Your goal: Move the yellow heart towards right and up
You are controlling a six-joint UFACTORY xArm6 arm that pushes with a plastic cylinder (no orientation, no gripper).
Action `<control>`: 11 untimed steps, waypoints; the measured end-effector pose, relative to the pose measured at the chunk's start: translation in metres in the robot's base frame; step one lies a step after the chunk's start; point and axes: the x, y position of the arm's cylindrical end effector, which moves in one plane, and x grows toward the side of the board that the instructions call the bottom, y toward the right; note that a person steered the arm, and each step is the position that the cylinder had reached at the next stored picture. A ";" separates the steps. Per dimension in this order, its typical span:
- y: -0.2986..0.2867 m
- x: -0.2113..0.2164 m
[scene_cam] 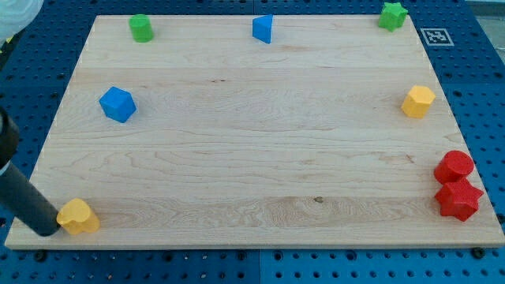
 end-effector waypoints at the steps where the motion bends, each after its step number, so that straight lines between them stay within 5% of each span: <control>1: 0.032 0.007; 7: 0.060 0.007; 11: 0.139 -0.035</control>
